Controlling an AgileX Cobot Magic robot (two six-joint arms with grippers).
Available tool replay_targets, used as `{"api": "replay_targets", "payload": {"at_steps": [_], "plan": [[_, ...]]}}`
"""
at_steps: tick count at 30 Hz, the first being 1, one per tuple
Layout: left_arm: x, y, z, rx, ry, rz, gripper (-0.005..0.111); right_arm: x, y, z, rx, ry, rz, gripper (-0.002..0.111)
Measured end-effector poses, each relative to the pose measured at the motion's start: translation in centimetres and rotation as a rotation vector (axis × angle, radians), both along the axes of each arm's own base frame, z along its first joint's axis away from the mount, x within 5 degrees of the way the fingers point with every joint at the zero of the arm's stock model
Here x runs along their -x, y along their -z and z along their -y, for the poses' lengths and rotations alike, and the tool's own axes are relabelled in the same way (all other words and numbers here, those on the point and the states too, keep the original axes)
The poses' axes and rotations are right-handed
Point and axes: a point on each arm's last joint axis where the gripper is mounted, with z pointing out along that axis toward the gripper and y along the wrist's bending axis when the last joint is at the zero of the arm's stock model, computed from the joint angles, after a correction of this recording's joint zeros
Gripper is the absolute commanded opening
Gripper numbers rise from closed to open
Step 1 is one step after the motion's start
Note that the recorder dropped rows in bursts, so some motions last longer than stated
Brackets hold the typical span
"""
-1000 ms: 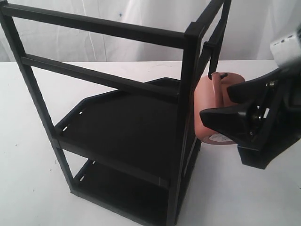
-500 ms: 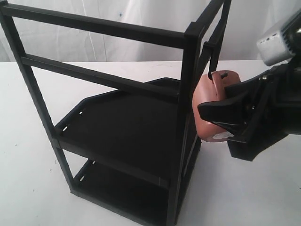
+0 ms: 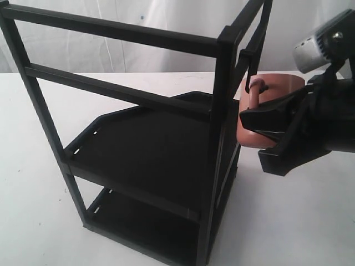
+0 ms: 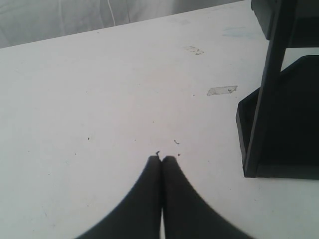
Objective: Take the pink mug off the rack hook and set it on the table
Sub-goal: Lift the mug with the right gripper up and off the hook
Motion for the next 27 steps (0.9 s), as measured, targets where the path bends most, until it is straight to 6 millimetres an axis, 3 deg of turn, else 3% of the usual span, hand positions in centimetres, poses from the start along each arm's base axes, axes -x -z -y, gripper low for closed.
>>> {"api": "replay_targets", "payload": {"at_steps": [10,27], "plan": [[0.0,0.0,0.0,0.0,0.0,0.0,0.0,-0.1,-0.2,0.1,-0.005,0.018,0.019,0.0],[0.0,0.0,0.0,0.0,0.0,0.0,0.0,1.5,-2.1,1.0,-0.042,0.04,0.133,0.0]]}}
